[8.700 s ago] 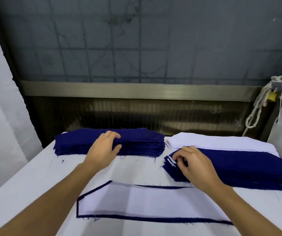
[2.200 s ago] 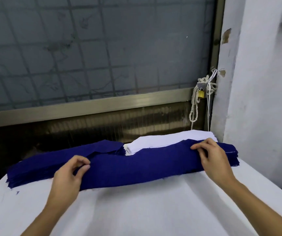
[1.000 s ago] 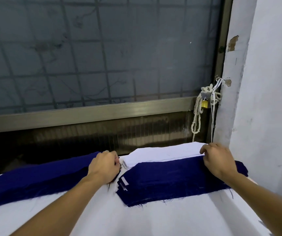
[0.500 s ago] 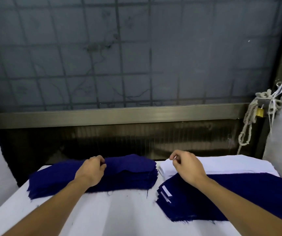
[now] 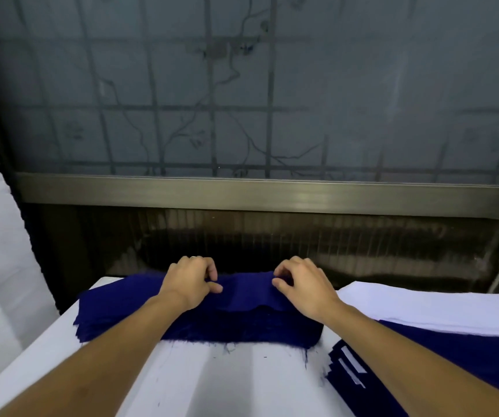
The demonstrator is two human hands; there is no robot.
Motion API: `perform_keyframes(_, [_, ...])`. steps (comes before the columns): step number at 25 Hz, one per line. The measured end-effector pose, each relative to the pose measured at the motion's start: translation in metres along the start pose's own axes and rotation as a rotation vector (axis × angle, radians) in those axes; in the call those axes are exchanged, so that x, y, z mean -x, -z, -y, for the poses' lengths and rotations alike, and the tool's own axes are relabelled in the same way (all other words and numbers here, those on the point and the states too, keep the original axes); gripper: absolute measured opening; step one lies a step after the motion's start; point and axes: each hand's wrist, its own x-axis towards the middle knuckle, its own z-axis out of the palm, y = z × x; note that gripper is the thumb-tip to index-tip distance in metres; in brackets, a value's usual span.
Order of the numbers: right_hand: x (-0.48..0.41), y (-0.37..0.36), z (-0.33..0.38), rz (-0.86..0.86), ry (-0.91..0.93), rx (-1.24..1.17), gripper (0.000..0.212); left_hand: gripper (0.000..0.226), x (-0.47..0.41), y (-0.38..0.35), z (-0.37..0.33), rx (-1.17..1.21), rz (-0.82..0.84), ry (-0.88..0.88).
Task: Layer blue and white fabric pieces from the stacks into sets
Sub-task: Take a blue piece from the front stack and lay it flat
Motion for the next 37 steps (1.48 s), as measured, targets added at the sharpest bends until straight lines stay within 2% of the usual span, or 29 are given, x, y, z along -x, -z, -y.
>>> perform_keyframes(4, [-0.013,-0.013,0.010,0.135,0.033,0.037,0.041,0.026,-0.002,-0.005,-0.001,0.115,-0.024,-0.011])
perform_keyframes(7, [-0.020,-0.020,0.012,0.147,0.019,0.043,0.044,0.030,-0.007,-0.006,0.000,0.154,-0.053,-0.011])
perform_keyframes(11, [-0.025,-0.022,0.010,0.115,-0.014,0.028,0.036,0.021,-0.008,-0.005,0.004,0.165,-0.026,-0.031])
perform_keyframes(15, [-0.027,-0.021,0.008,0.050,-0.013,0.033,0.012,0.008,-0.006,-0.001,0.004,0.056,-0.051,-0.087])
perform_keyframes(18, [-0.024,-0.019,0.007,0.022,0.036,0.051,0.008,0.012,-0.004,0.004,0.000,-0.113,-0.136,-0.169])
perform_keyframes(22, [-0.020,-0.015,0.002,-0.132,0.086,0.072,0.012,0.028,-0.004,0.004,-0.001,-0.316,-0.209,-0.266])
perform_keyframes(24, [-0.019,-0.012,0.003,-0.171,0.099,0.092,0.015,0.033,-0.002,0.001,0.002,-0.286,-0.244,-0.289])
perform_keyframes(26, [-0.018,-0.009,0.003,-0.142,0.103,0.044,0.014,0.029,-0.002,0.002,0.005,-0.137,-0.259,-0.302])
perform_keyframes(28, [-0.015,-0.006,0.000,-0.051,0.068,-0.005,0.018,0.022,-0.002,0.005,0.012,0.000,-0.147,-0.276])
perform_keyframes(31, [-0.008,0.003,-0.008,0.008,-0.016,-0.035,0.016,0.026,0.004,0.014,0.030,-0.085,0.100,-0.231])
perform_keyframes(34, [-0.001,0.016,-0.013,-0.031,-0.051,-0.077,0.010,0.013,0.013,0.035,0.055,-0.173,0.127,-0.179])
perform_keyframes(37, [0.009,0.030,-0.015,-0.072,-0.108,-0.152,0.007,0.014,0.026,0.061,0.078,-0.222,0.133,-0.085])
